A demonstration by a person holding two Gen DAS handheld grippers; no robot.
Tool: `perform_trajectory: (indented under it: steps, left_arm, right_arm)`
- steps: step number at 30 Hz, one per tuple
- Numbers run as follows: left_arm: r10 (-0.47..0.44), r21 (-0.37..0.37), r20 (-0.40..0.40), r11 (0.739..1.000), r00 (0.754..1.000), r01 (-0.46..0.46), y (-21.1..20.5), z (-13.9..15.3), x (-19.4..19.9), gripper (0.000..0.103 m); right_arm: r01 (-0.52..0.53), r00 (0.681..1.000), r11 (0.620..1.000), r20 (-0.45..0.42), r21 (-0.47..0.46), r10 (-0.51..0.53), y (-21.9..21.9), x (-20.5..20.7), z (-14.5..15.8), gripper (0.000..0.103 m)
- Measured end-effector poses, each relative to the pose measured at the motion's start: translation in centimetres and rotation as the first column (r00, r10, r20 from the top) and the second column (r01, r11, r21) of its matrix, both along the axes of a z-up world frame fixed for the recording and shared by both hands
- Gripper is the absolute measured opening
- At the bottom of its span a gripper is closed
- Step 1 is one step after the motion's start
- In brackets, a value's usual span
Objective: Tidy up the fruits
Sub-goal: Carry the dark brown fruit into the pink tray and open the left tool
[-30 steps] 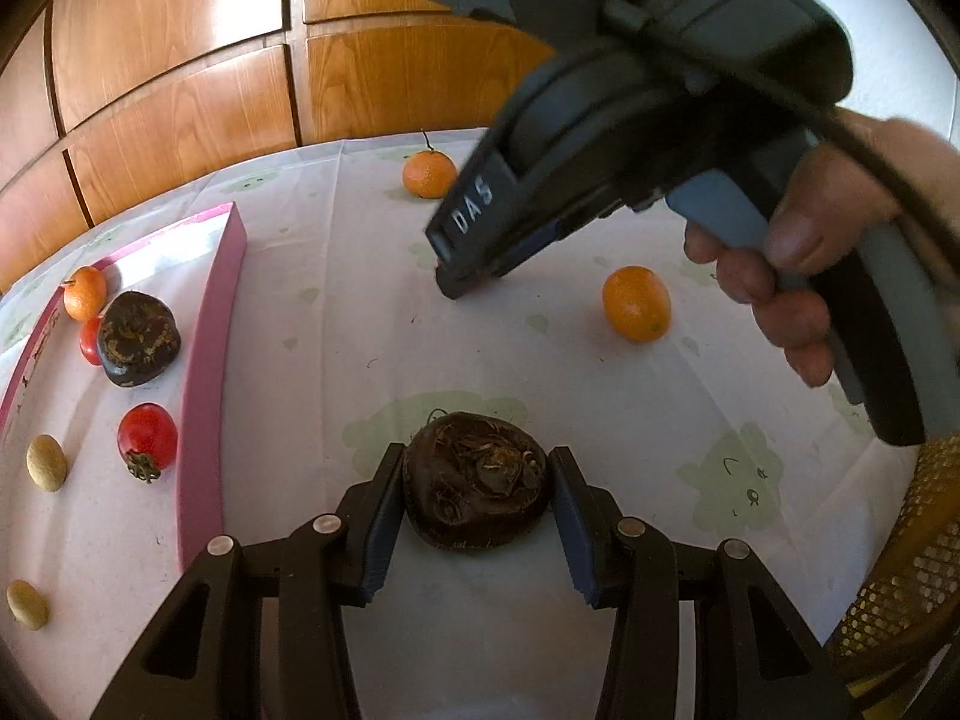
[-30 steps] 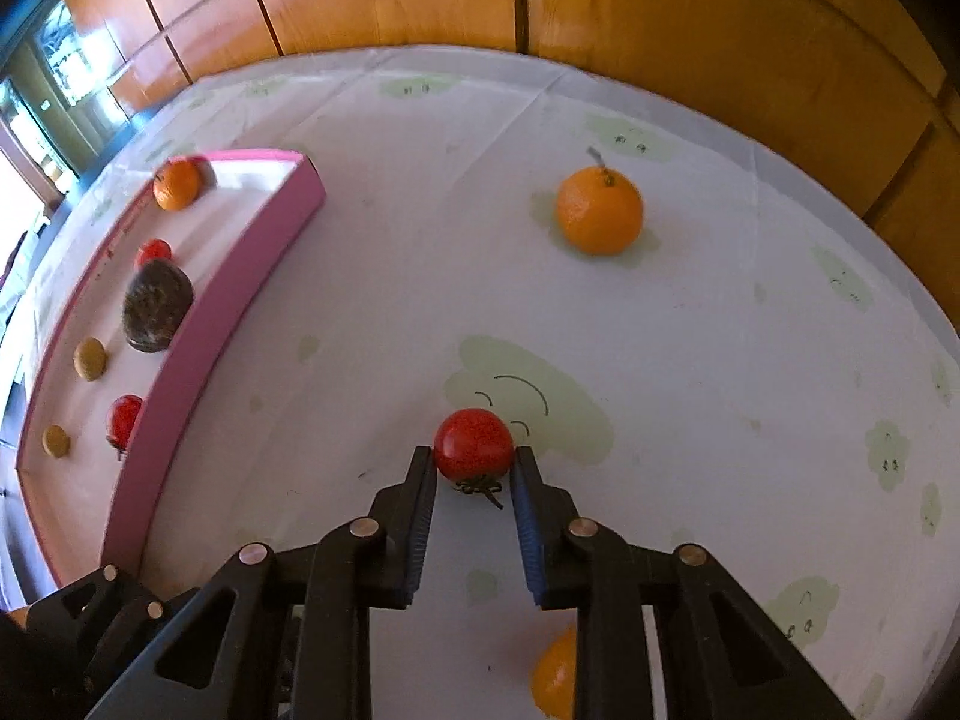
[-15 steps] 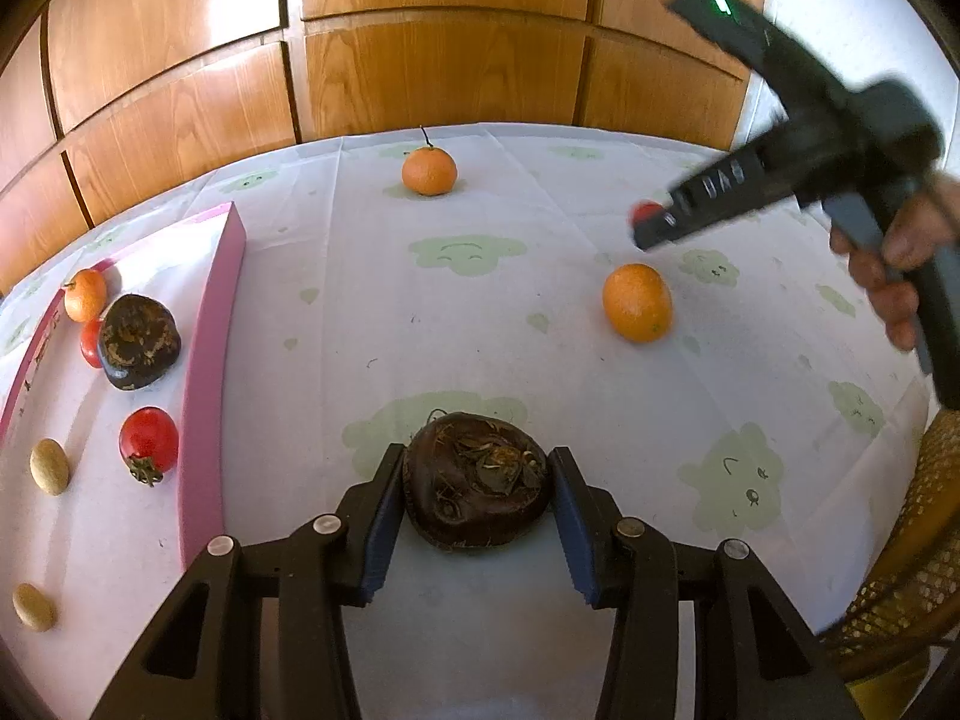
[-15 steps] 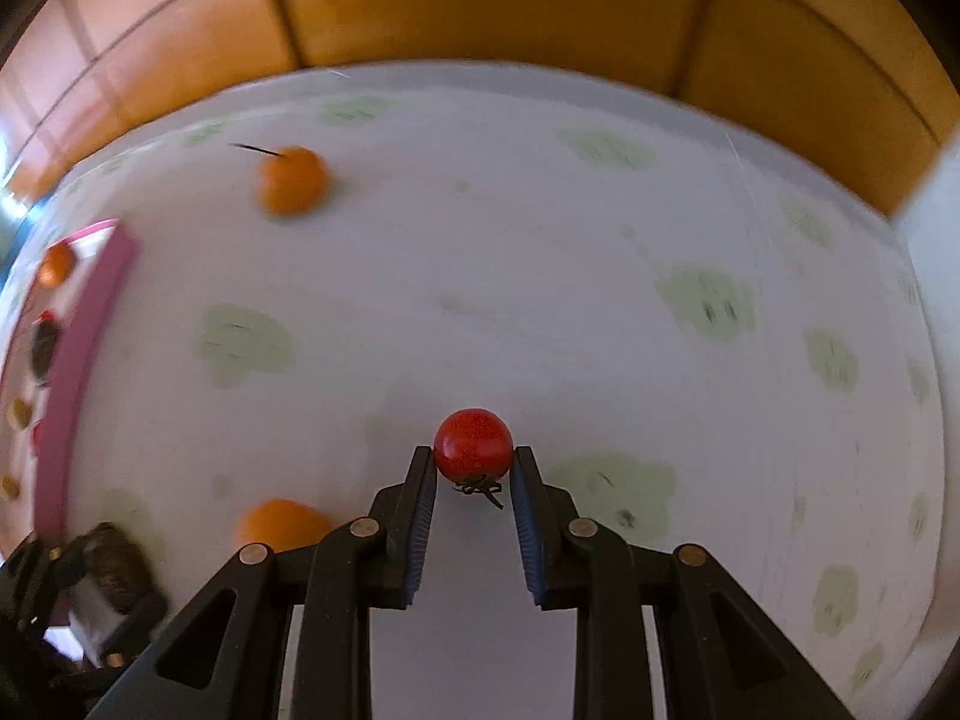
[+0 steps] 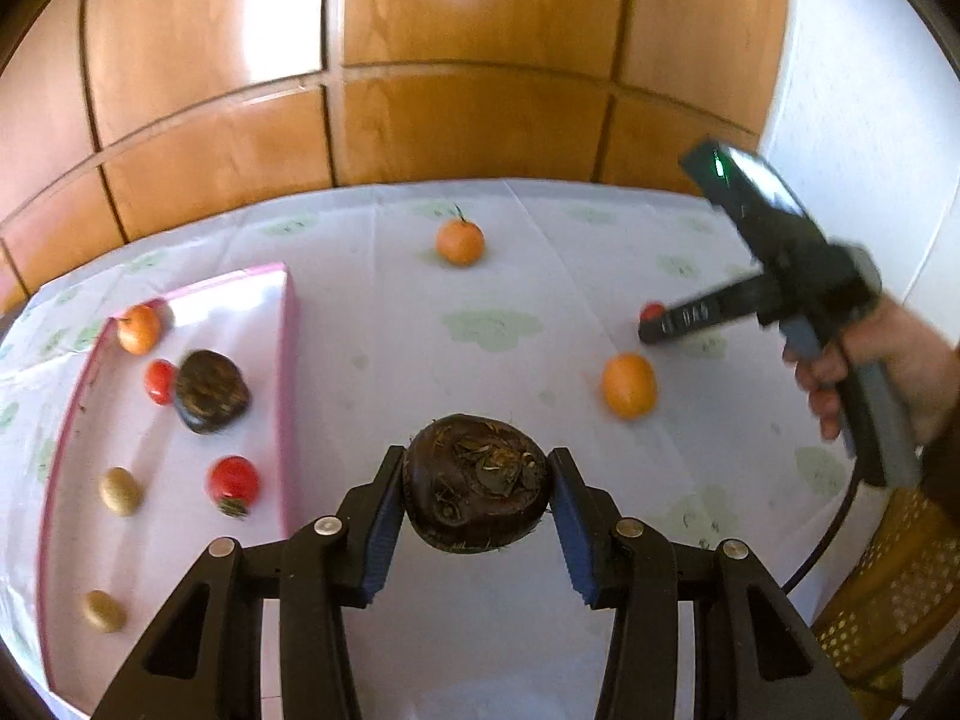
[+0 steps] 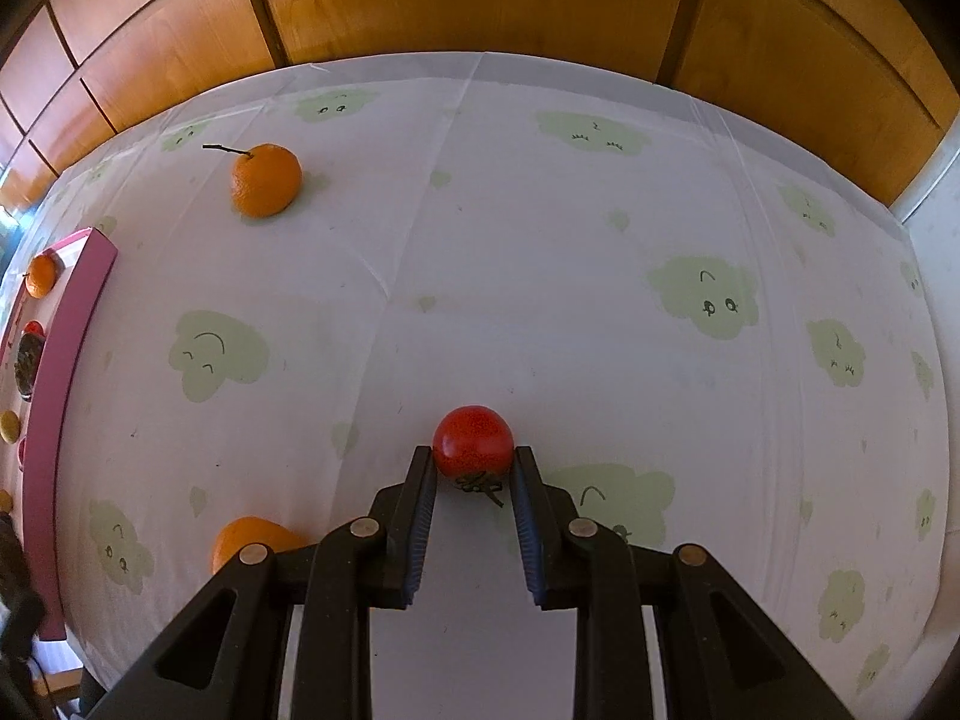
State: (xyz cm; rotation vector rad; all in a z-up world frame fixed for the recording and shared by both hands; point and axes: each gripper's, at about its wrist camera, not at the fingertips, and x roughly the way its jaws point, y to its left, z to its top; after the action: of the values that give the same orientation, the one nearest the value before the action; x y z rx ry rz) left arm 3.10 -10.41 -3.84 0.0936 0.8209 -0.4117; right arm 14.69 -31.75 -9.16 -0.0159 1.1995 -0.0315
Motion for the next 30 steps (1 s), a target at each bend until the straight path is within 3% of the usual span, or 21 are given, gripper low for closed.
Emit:
perform_trajectory:
  steps: [10,30]
  left_arm:
    - [0.084,-0.012,0.027,0.996,0.996,-0.084,2.7,2.3,-0.3,0.047]
    - [0.132,-0.002,0.014,0.991,0.991,-0.132,4.3,2.0,-0.6,0.047]
  right_arm:
    - [-0.008,1.000,1.000,0.002,-0.015,0.008,0.7,0.1,-0.4,0.025]
    - [-0.016,1.000,0.999,0.005,-0.046,0.017,1.8,-0.1,-0.6,0.025]
